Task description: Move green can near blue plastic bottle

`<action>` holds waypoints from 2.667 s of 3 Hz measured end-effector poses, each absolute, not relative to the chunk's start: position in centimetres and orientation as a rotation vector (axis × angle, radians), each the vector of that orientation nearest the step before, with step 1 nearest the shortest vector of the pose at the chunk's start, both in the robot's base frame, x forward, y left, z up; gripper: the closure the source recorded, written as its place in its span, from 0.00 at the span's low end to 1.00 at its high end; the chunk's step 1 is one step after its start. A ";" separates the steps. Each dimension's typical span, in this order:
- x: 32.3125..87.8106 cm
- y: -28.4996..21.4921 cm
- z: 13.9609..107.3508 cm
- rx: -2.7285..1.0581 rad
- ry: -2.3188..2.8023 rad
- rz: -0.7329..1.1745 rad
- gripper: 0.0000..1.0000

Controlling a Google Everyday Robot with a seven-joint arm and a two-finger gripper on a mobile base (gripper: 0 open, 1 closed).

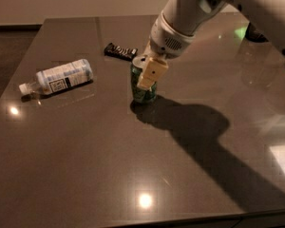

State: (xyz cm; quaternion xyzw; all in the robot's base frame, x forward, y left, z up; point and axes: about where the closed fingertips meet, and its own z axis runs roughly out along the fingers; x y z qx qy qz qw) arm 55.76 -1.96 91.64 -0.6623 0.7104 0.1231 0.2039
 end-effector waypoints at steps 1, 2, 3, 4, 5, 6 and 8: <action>57.6 0.7 92.8 -1.856 1.959 0.365 1.00; 58.9 4.2 93.8 -1.875 1.918 0.387 1.00; 59.7 8.1 94.2 -1.908 1.869 0.414 1.00; 59.3 10.2 93.1 -1.957 1.855 0.418 0.80; 58.7 11.8 91.9 -2.003 1.843 0.430 0.57; 58.1 13.3 91.1 -2.036 1.823 0.437 0.33; 58.1 15.1 90.7 -2.053 1.802 0.435 0.00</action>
Offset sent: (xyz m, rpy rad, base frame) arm 0.0453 0.1133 0.0362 0.0627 -0.0137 0.1016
